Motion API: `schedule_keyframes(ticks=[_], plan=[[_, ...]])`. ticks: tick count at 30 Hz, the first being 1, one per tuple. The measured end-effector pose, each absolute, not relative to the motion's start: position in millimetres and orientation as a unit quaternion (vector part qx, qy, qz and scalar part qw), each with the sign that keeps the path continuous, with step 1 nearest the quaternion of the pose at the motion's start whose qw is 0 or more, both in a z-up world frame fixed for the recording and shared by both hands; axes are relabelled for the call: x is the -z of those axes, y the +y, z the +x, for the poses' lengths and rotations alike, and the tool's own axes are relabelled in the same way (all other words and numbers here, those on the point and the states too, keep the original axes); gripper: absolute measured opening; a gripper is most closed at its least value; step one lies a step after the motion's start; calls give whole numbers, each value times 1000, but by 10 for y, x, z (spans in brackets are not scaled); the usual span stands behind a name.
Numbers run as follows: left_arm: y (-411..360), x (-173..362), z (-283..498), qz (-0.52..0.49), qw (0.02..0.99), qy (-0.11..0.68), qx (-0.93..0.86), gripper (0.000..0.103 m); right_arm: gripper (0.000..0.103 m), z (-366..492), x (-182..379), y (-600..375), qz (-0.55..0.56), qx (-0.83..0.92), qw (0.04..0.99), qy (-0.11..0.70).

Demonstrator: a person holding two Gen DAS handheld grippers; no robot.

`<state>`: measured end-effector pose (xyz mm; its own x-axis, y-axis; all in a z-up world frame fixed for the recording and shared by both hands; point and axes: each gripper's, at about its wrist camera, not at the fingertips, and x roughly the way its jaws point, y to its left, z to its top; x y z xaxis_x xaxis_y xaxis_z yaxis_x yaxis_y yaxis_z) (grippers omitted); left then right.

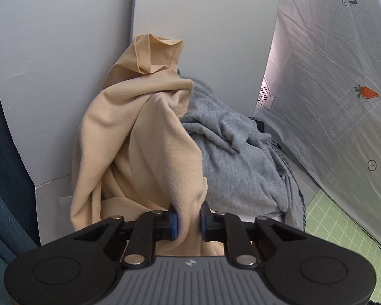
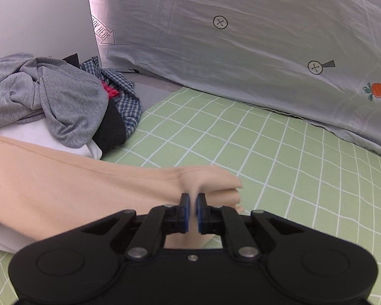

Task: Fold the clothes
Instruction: 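Pull the beige top out of the pile and lay it on the mat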

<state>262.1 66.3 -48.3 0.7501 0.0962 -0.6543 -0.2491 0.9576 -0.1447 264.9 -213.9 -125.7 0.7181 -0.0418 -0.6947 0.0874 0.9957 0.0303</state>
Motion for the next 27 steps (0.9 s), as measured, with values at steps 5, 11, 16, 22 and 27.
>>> schedule_keyframes(ticks=[5, 11, 16, 22, 27], plan=[[76, 483, 2451, -73, 933, 350, -26, 17, 6, 2433, 1066, -2294, 24, 60, 937, 342], [-449, 124, 2111, -61, 945, 315, 56, 17, 6, 2053, 803, -2531, -1, 93, 949, 300], [-937, -281, 1912, -79, 940, 294, 150, 16, 6, 1719, 613, -2846, 8, 131, 952, 277], [-1611, -169, 1569, -51, 908, 353, 217, 17, 6, 1228, 596, -3440, 16, 188, 940, 284], [-2093, 111, 1241, -38, 878, 404, 255, 17, 6, 721, 631, -3974, 27, 225, 925, 305]])
